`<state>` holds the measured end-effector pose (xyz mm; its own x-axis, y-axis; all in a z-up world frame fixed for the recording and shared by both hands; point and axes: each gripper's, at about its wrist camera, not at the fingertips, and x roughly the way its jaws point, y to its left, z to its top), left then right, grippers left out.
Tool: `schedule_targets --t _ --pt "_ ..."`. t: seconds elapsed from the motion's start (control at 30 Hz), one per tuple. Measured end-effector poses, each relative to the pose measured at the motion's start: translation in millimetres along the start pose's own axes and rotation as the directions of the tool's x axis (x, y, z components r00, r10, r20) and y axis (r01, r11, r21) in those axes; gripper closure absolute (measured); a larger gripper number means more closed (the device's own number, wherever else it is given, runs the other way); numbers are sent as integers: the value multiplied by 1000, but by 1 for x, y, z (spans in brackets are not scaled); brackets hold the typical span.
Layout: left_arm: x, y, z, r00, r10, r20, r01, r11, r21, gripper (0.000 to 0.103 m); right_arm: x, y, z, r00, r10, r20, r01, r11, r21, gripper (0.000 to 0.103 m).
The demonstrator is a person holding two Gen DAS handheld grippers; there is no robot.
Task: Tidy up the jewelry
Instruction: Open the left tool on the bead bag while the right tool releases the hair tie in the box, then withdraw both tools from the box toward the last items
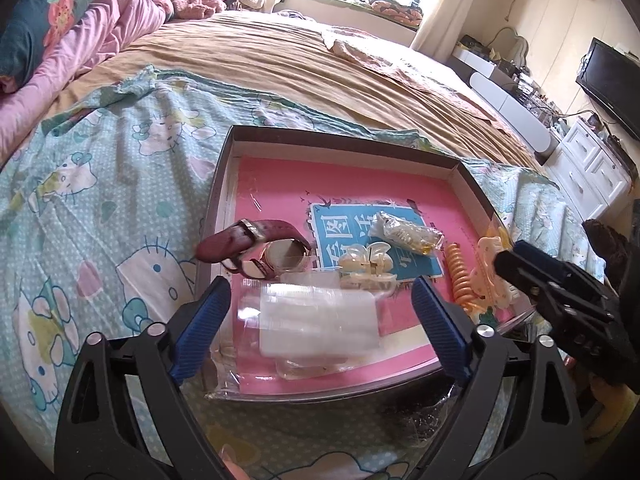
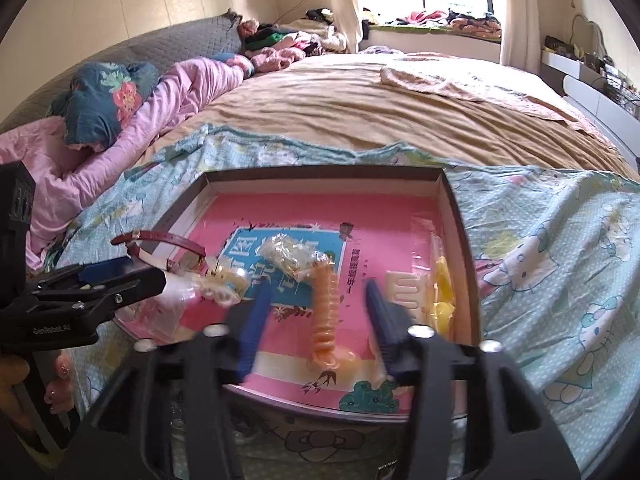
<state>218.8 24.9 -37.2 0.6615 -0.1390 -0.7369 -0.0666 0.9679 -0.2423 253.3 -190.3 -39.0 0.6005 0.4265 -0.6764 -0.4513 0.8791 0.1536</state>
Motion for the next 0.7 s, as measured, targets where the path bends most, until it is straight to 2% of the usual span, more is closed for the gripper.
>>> schedule_targets --t 0.13,0.33,0.7 --pt "-7 -1 1 1000 0 12 0 1000 0 12 -18 -5 1 999 -7 43 6 1000 19 30" --pt "-31 -10 5 998 -13 63 12 1000 19 10 -51 -16 -1 995 -16 99 11 999 53 17" --pt "-69 -21 1 991 -14 133 9 999 42 10 -90 -29 -15 991 -36 130 27 997 65 15"
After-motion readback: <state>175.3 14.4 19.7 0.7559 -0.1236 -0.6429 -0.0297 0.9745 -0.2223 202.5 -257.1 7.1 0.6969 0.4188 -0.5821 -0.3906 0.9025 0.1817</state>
